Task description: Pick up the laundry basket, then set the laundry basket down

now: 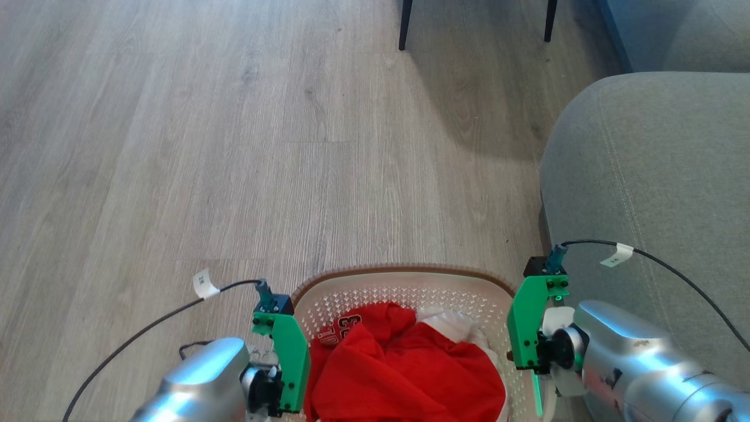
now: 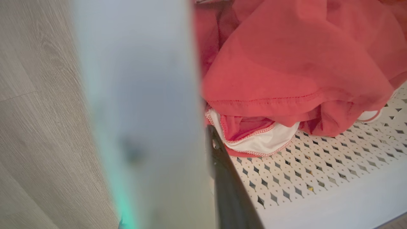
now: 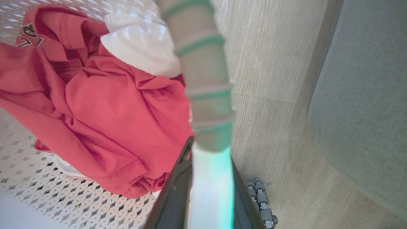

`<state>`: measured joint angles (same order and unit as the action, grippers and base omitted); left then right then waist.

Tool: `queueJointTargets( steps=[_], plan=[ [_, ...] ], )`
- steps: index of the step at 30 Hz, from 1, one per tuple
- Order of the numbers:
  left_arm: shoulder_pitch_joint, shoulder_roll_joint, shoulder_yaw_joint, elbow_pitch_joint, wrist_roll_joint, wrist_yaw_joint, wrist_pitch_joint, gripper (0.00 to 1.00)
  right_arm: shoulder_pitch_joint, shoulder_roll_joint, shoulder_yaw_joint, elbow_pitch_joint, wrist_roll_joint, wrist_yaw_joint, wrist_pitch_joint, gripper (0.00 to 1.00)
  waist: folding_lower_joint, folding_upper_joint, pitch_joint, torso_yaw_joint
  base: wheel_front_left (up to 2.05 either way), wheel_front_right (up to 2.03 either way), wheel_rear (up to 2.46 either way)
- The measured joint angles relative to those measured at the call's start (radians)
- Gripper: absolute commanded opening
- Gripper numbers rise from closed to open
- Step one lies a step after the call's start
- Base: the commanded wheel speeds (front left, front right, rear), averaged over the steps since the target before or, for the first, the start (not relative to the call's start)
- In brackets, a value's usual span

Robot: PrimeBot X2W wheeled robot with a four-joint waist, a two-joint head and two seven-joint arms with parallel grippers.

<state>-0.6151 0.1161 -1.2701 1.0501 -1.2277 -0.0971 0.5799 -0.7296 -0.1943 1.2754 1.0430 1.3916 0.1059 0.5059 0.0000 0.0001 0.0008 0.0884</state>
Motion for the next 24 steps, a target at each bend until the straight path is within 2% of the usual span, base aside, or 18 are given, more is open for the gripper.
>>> queueJointTargets(
  steps=[24],
  plan=[
    [0.000,-0.001,-0.004,-0.001,0.000,0.000,0.001,0.00,0.000,0.000,0.000,0.003,0.002,0.000,0.000,0.00,0.0000,0.0000,0.006,-0.001,0.00,0.00,0.00]
  ],
)
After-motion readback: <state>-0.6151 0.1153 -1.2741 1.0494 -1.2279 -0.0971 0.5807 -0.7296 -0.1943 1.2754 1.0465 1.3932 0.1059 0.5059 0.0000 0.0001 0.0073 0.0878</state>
